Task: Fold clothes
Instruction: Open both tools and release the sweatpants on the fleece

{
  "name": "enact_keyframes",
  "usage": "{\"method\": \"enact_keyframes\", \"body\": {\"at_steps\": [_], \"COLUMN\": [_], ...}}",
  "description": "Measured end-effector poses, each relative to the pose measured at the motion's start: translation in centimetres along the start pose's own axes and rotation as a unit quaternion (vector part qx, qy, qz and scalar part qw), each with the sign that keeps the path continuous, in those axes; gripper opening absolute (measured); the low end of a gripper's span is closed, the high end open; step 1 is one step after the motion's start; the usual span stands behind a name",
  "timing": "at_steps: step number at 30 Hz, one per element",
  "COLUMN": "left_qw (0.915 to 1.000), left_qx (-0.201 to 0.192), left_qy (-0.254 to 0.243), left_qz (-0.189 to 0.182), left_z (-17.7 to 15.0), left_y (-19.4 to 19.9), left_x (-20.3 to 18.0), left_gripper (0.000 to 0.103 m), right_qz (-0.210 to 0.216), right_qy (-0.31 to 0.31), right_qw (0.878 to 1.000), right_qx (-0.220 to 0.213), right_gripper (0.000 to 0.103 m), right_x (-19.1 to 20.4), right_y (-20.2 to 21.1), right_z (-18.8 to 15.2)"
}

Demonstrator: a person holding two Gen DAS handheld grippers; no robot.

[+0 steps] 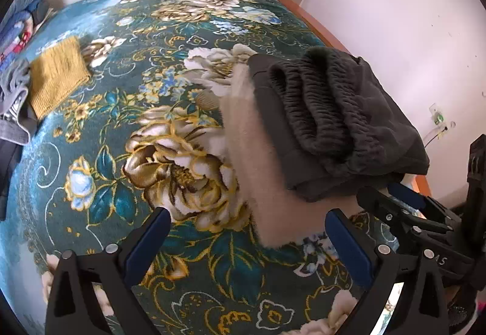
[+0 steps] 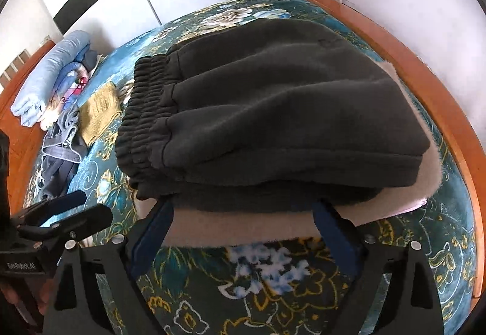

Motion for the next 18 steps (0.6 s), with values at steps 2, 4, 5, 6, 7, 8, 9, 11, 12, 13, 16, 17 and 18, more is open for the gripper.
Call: {"method": "enact_keyframes", "body": {"at_steps": [2, 4, 5, 6, 7, 8, 9, 11, 12, 13, 16, 17, 18], "left_qw": [1.0, 1.0, 1.0, 1.0, 1.0, 1.0, 1.0, 1.0, 0.9999, 0.9999, 0.9999, 0.9999, 0.9999], "left_qx": [0.001, 0.002, 0.002, 0.002, 0.002, 0.002, 0.002, 0.002, 0.003, 0.004, 0.007, 0.009, 0.011], "left_qy": [0.002, 0.002, 0.002, 0.002, 0.002, 0.002, 0.002, 0.006, 0.008, 0.01, 0.006, 0.004, 0.003], "left_qz": [-0.001, -0.002, -0.002, -0.003, -0.003, -0.003, -0.003, -0.007, -0.01, -0.012, -0.012, -0.011, -0.011], "left_z": [0.1, 0.2, 0.3, 0.4, 0.4, 0.5, 0.6, 0.6, 0.6, 0.6, 0.4, 0.2, 0.1], "left_y": [0.0, 0.0, 0.0, 0.0, 0.0, 0.0, 0.0, -0.1, -0.1, -0.2, -0.5, -0.7, -0.9], "left_x": [0.3, 0.6, 0.8, 0.9, 1.0, 1.2, 1.2, 1.3, 1.3, 1.3, 1.1, 1.0, 0.9], "left_gripper": [0.103, 0.103, 0.103, 0.103, 0.103, 0.103, 0.103, 0.103, 0.103, 0.103, 0.103, 0.103, 0.103], "right_qz": [-0.005, -0.012, -0.016, -0.021, -0.025, -0.029, -0.031, -0.031, -0.032, -0.034, -0.038, -0.039, -0.041], "right_qy": [-0.003, -0.007, -0.01, -0.013, -0.018, -0.023, -0.027, -0.037, -0.039, -0.038, -0.036, -0.037, -0.038], "right_qw": [1.0, 1.0, 1.0, 1.0, 1.0, 0.999, 0.999, 0.999, 0.999, 0.999, 0.999, 0.998, 0.998], "right_qx": [0.006, 0.004, 0.002, 0.001, 0.002, 0.002, 0.003, 0.007, 0.008, 0.008, 0.011, 0.012, 0.013], "right_gripper": [0.096, 0.1, 0.102, 0.102, 0.102, 0.102, 0.102, 0.103, 0.103, 0.103, 0.103, 0.103, 0.103], "right_x": [0.1, 0.2, 0.3, 0.3, 0.2, 0.0, 0.0, -0.1, -0.1, 0.0, 0.2, 0.2, 0.2], "right_y": [-0.5, -0.6, -0.6, -0.7, -0.7, -0.8, -0.9, -1.0, -1.1, -1.2, -1.4, -1.5, -1.5], "right_z": [0.3, 0.7, 0.8, 1.0, 1.1, 1.3, 1.4, 1.4, 1.4, 1.4, 1.4, 1.3, 1.2]}}
Point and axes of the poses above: each gripper's, at about its wrist camera, not at the fingertips, and y roughly against the way its jaws point, x to its left, z to its top, the point moved 8 cm from there along -y, roughly the way its jaws point, and after that the axes turned 8 degrees about y, right-handed, at the moved point
